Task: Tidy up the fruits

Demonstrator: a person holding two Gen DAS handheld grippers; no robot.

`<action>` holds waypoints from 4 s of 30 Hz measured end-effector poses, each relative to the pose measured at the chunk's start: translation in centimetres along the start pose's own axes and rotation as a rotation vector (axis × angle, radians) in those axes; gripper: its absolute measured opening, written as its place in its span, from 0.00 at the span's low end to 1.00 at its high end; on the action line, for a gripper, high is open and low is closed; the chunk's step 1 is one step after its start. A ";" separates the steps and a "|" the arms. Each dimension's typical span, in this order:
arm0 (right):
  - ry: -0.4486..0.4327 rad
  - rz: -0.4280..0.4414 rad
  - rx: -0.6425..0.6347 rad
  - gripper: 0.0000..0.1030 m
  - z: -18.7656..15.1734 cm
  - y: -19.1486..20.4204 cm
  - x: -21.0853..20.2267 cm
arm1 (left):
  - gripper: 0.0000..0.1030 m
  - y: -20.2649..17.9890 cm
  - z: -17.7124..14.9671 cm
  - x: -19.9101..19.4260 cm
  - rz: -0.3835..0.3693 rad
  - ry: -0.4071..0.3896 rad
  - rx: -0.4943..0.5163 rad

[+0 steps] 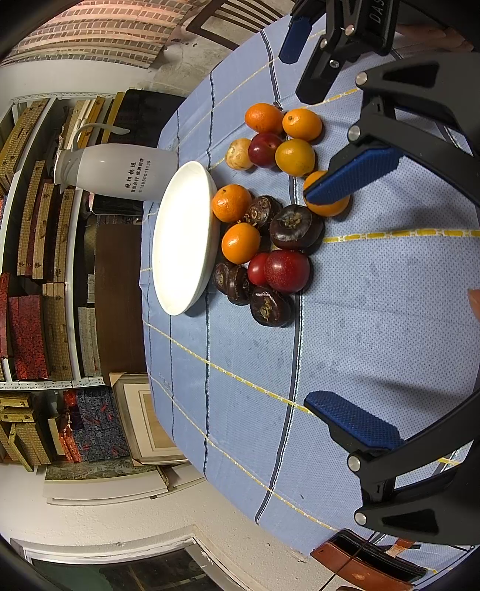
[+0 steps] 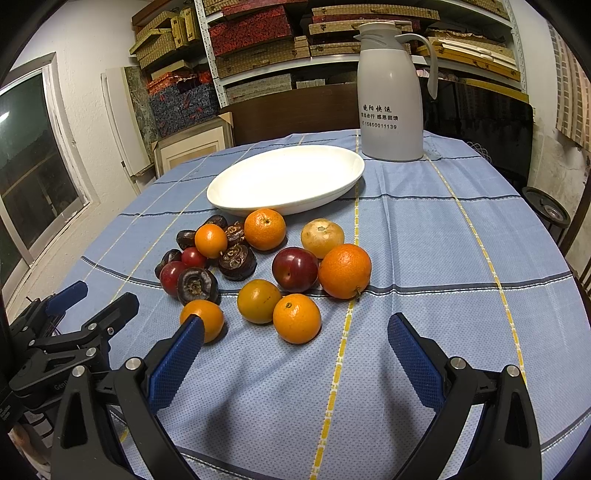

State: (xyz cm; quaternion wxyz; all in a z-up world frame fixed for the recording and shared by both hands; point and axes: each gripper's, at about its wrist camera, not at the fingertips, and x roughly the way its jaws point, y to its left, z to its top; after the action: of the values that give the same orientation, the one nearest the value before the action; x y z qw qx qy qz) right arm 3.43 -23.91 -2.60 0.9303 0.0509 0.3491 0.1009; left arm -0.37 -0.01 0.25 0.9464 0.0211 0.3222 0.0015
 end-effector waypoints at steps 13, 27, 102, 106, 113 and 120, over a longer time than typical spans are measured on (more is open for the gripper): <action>0.000 0.002 0.001 0.97 0.1 0.3 0.2 | 0.96 0.0 0.0 0.1 0.001 0.000 0.000; 0.001 0.004 0.003 0.97 0.2 0.1 0.3 | 0.96 -0.3 -0.2 0.4 0.003 0.012 0.008; 0.234 0.331 -0.018 0.36 1.2 -2.2 6.3 | 0.58 0.2 3.0 9.3 -0.373 0.188 0.164; 0.236 0.337 -0.024 0.36 1.2 -2.1 6.1 | 0.52 0.7 2.7 8.5 -0.389 0.181 0.167; 0.241 0.345 -0.013 0.36 1.0 -2.6 6.0 | 0.49 2.8 2.9 8.7 -0.398 0.195 0.095; 0.241 0.337 -0.025 0.36 1.0 -2.5 6.0 | 0.47 2.1 3.0 9.8 -0.369 0.204 0.090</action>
State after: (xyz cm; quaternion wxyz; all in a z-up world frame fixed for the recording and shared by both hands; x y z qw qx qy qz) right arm 8.91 -25.04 -6.07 0.8524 0.0844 0.4430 0.2646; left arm 9.30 2.18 -3.26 0.8912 0.0039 0.4145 -0.1842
